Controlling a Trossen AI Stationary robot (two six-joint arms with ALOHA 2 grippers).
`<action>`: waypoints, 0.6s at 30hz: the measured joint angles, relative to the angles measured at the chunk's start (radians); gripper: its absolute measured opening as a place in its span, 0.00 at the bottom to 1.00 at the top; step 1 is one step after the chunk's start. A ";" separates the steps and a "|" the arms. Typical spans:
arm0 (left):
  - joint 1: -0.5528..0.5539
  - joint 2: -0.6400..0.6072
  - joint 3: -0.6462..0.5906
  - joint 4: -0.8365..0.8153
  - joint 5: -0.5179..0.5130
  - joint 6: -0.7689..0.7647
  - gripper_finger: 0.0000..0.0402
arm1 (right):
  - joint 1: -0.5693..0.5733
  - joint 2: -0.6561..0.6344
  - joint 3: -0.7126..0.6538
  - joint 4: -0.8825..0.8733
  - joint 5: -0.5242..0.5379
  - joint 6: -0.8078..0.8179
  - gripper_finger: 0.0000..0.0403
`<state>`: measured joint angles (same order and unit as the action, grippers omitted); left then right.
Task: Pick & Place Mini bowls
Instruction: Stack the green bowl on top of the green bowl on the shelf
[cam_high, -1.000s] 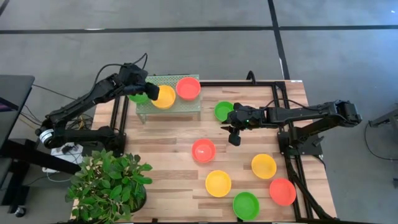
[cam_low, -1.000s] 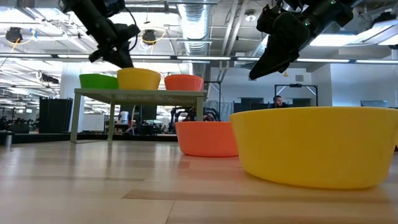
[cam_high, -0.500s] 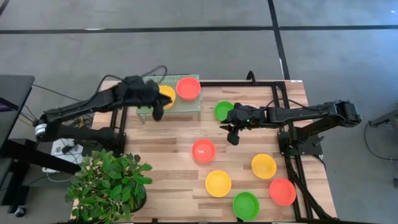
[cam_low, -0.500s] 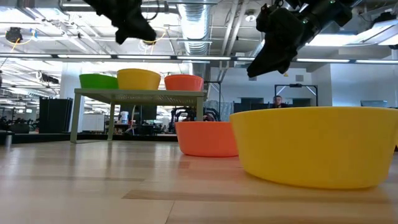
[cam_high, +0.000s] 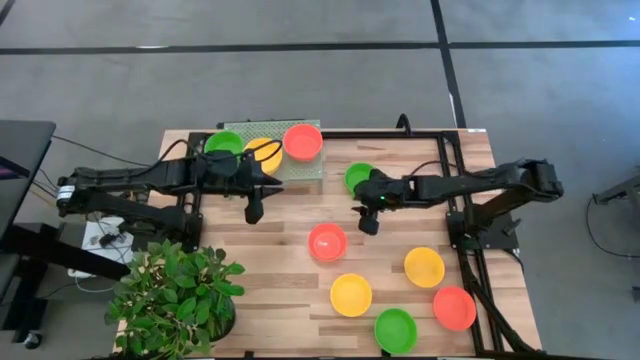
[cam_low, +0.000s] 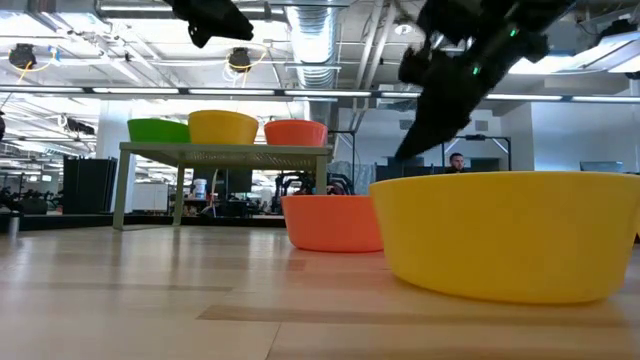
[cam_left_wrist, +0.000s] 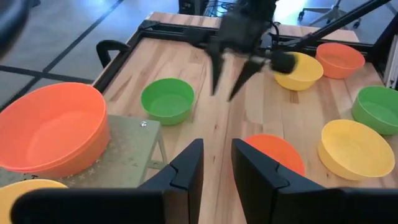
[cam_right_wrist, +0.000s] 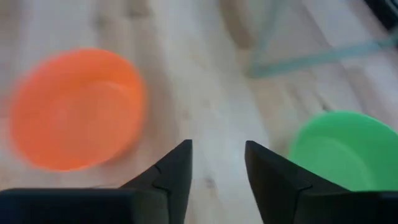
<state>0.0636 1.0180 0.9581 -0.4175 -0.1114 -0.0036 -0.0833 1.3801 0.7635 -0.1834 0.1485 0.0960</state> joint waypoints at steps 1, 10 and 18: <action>-0.003 0.000 0.000 0.000 0.000 0.000 0.21 | -0.012 0.024 0.001 0.006 0.025 -0.001 0.38; -0.006 0.000 0.000 0.000 -0.001 0.000 0.21 | -0.134 0.201 0.042 -0.060 0.093 -0.019 0.49; -0.006 0.000 0.000 0.000 -0.001 0.000 0.21 | -0.173 0.263 0.042 -0.072 0.112 -0.027 0.34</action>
<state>0.0578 1.0180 0.9581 -0.4175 -0.1123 -0.0040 -0.2565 1.6433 0.8051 -0.2552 0.2607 0.0689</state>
